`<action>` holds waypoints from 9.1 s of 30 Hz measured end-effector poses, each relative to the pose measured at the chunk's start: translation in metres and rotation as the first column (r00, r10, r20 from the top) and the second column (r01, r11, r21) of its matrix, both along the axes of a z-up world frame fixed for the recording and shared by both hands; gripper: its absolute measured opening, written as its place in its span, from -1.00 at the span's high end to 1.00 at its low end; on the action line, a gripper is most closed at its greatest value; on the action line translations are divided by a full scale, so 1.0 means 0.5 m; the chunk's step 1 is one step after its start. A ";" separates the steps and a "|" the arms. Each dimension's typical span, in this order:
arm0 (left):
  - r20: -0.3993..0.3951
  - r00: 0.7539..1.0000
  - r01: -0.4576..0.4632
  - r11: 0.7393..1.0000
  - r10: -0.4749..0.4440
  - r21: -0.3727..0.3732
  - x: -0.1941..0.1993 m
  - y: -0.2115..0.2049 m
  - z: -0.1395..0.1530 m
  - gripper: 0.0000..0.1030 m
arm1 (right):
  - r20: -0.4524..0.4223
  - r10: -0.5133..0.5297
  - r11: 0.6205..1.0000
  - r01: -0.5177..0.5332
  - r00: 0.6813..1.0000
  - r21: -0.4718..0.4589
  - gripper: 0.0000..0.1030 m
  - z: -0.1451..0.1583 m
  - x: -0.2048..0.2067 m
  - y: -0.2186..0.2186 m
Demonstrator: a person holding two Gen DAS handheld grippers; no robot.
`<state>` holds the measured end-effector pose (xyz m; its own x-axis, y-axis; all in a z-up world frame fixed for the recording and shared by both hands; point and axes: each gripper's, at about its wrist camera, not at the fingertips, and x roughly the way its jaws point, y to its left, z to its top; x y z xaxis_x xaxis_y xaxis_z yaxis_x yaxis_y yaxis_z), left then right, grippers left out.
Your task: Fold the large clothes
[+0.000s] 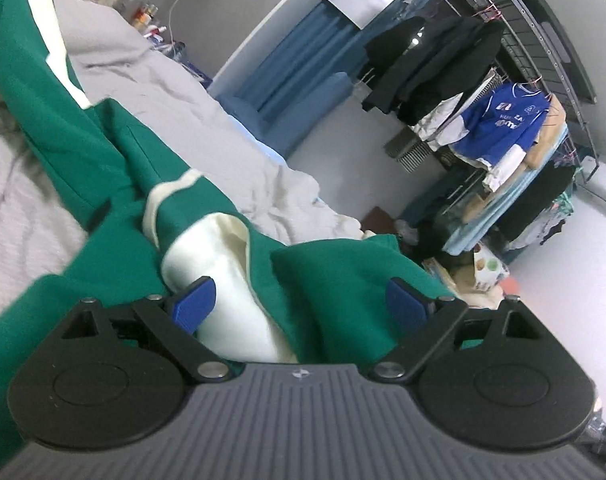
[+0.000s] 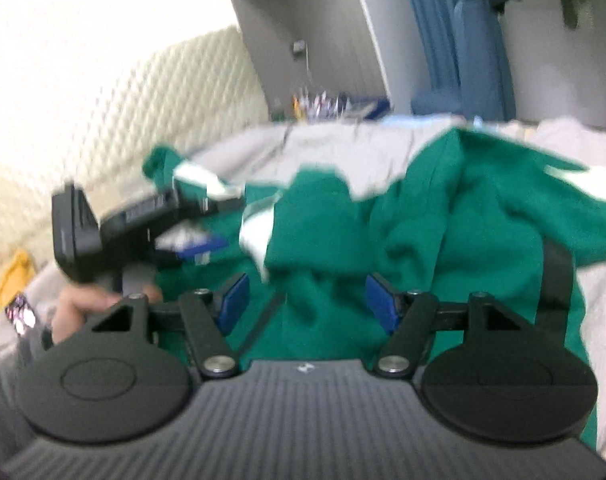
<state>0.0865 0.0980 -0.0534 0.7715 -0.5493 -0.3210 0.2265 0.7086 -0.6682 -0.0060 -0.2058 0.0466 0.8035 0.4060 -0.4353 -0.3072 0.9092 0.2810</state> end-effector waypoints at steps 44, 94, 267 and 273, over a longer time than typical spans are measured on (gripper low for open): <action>-0.260 0.965 -0.004 0.999 -0.010 -0.053 0.030 0.038 -0.074 0.82 | -0.151 0.480 0.706 -0.483 0.864 -0.518 0.58 -0.108 -0.036 0.194; -0.261 0.965 -0.010 0.998 0.026 0.062 0.164 0.044 -0.080 -0.26 | -0.275 -0.055 0.959 0.128 0.960 0.253 -0.24 -0.139 0.317 -0.110; -0.138 0.988 -0.010 0.918 0.070 0.396 -0.086 -0.181 -0.027 -1.00 | -0.146 -0.672 0.686 0.684 0.726 0.247 -1.00 -0.230 0.328 -0.542; -0.153 0.984 -0.024 0.917 0.092 0.399 -0.073 -0.173 -0.045 -1.00 | -0.042 -0.758 0.623 0.742 0.651 0.246 -1.00 -0.183 0.384 -0.631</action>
<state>0.0498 0.0114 -0.0759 0.7154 -0.3078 -0.6272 0.0883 0.9303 -0.3559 0.1859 -0.5212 -0.0451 0.8939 -0.2727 -0.3557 0.4300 0.7458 0.5088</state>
